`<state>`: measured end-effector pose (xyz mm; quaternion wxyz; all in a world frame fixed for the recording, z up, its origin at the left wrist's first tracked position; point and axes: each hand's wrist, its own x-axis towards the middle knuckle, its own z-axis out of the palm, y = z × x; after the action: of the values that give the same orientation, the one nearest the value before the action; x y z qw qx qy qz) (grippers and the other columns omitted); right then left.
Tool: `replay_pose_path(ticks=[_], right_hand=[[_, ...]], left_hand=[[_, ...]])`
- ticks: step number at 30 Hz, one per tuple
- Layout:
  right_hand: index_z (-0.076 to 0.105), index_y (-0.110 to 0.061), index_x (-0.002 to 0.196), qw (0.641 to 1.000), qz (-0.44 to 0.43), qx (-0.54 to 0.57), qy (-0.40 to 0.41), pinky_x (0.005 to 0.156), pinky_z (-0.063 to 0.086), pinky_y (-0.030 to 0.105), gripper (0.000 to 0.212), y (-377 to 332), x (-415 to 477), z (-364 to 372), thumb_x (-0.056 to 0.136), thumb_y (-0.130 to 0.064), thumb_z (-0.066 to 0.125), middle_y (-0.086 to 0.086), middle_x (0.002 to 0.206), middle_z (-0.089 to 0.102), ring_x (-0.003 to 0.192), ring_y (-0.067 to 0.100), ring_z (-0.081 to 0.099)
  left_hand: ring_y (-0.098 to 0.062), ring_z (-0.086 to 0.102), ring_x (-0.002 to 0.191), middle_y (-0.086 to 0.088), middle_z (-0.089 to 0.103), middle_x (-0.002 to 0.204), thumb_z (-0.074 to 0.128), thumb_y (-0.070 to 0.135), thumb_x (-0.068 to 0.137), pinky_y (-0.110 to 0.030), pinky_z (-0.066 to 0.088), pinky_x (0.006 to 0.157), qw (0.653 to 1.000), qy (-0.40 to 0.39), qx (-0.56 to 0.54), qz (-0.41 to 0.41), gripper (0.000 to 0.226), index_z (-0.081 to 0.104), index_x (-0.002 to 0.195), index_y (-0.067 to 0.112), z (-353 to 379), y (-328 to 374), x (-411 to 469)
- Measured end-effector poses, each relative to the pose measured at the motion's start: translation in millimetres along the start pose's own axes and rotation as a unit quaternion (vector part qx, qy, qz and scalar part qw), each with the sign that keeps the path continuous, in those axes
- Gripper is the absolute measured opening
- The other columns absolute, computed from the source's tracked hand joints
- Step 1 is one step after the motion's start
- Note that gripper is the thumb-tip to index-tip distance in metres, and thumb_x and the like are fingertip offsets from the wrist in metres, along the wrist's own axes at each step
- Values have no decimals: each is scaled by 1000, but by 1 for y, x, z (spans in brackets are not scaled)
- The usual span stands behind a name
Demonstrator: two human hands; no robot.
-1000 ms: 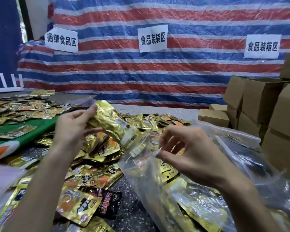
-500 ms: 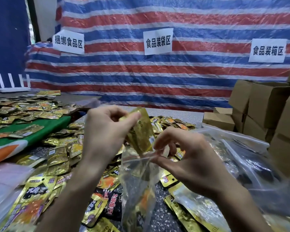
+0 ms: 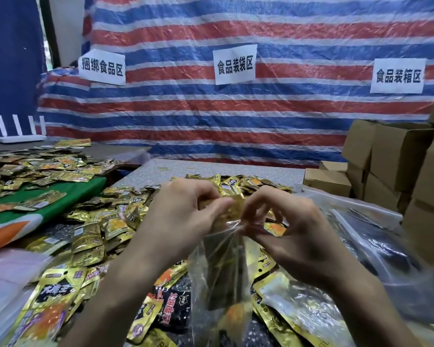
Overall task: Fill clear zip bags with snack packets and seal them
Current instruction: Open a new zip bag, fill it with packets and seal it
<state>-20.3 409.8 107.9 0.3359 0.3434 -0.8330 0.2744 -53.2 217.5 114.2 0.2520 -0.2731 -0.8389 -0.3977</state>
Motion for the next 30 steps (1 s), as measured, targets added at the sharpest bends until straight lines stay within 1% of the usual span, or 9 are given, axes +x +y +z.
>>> replay_pose_path(ticks=[3,5,9,12,15,18,23,26,30], right_hand=[[67,-11,88,1000,-4,15,19,67,36,5,10,-2,0,3,80,-13,74,-11,79,64,73,-4,54],[67,-14,87,999,-1,5,35,67,36,7,9,-3,0,5,83,-19,73,-14,78,61,72,0,53],[68,-15,87,998,25,-39,49,65,38,8,15,-3,1,7,79,-10,78,-14,79,61,72,-3,51],[69,-22,94,997,57,-46,19,60,42,12,24,-4,1,0,78,-40,71,-14,75,62,68,1,55],[70,-25,76,987,130,-43,-86,55,47,24,37,4,-2,-10,70,-61,66,-9,68,62,66,7,56],[69,-26,69,969,173,-57,-165,67,43,22,34,13,-6,-18,65,-60,69,-14,78,58,81,-2,53],[70,-36,77,961,189,-49,-197,92,41,14,6,15,-7,-33,79,-42,70,-18,109,58,107,-7,49],[72,-31,85,966,193,-3,-173,77,54,29,5,12,-8,-37,84,-35,68,-12,92,68,90,2,63],[77,-24,86,981,164,75,-75,65,58,31,8,4,-6,-43,78,-26,75,-3,82,74,76,13,69]], left_hand=[[-5,50,54,1,61,61,43,61,94,-26,35,50,997,-71,-35,16,55,69,74,17,9,7,0],[-6,53,59,2,62,68,34,73,90,-27,39,53,987,-144,-78,7,62,65,75,22,2,4,1],[-1,63,81,18,69,84,56,71,75,-13,46,68,967,-256,4,11,46,72,82,29,-25,-14,1],[1,60,94,22,67,93,61,62,70,-17,45,78,970,-242,21,18,33,71,80,32,-38,-25,3],[2,59,101,26,61,105,65,61,64,-25,49,83,979,-204,-4,-6,30,71,79,36,-48,-30,5],[-6,64,93,17,66,98,68,60,59,-37,55,85,977,-211,-4,-25,32,74,78,35,-55,-35,5],[-25,67,79,-1,73,84,66,57,66,-55,54,72,971,-238,-23,-20,29,75,84,35,-61,-38,1],[-14,69,86,9,74,90,62,54,69,-46,59,78,974,-222,-40,0,30,74,91,37,-66,-35,-1],[-18,70,84,7,74,89,64,50,68,-50,58,82,987,-152,-54,25,29,75,90,35,-72,-33,-2]])
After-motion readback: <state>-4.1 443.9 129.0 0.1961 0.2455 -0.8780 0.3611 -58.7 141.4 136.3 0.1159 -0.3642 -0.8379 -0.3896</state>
